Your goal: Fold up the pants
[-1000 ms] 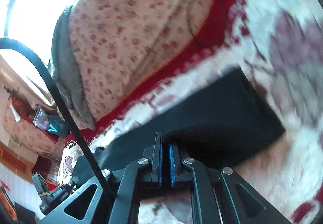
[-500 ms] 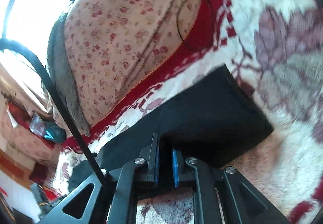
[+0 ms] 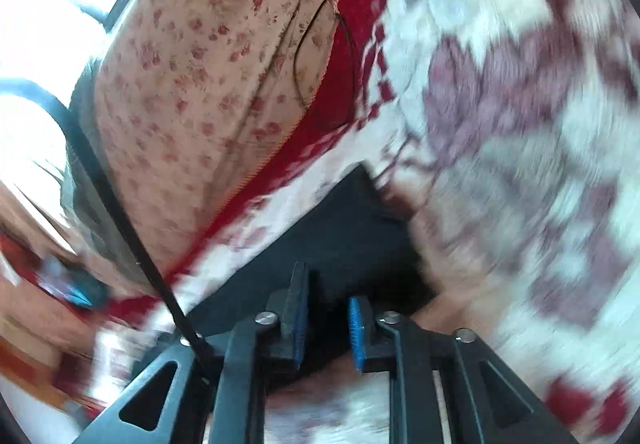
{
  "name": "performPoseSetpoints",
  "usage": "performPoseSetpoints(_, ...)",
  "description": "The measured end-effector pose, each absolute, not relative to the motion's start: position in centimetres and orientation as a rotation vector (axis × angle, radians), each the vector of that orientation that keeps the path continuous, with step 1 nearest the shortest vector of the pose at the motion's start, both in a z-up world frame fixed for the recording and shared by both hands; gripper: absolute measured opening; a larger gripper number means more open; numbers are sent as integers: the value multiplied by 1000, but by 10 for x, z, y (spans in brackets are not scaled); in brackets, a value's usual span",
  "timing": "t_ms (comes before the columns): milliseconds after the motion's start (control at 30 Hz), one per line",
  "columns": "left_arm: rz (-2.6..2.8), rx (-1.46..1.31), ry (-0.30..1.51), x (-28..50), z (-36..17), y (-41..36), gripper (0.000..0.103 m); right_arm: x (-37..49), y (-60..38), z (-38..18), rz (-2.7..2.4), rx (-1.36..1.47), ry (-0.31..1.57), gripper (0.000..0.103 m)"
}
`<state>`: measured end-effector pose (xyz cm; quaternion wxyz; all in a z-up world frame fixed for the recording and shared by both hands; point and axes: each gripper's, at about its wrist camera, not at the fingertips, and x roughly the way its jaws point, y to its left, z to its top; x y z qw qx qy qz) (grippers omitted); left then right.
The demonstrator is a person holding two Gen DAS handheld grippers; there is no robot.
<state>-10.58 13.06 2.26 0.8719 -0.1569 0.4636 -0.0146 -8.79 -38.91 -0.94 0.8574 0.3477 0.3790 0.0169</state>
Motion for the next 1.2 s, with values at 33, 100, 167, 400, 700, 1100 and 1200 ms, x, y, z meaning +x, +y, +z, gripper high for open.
performPoseSetpoints(33,-29,-329,974,-106,21,131,6,-86,-386,-6,-8,646,809,10)
performPoseSetpoints(100,-31,-334,976,-107,21,132,7,-82,-378,-3,-66,514,816,10)
performPoseSetpoints(167,-31,-347,980,-111,25,138,9,-81,-377,-5,-97,485,850,12)
performPoseSetpoints(400,81,-366,941,-138,48,187,12,-111,-375,32,-166,488,751,37)
performPoseSetpoints(700,175,-528,873,-151,55,253,42,-97,-262,48,442,630,810,47)
performPoseSetpoints(1100,171,-567,869,-116,39,266,45,-80,-115,12,837,618,1066,48)
performPoseSetpoints(1200,183,-569,887,-112,30,270,45,-78,-104,7,841,598,1080,48)
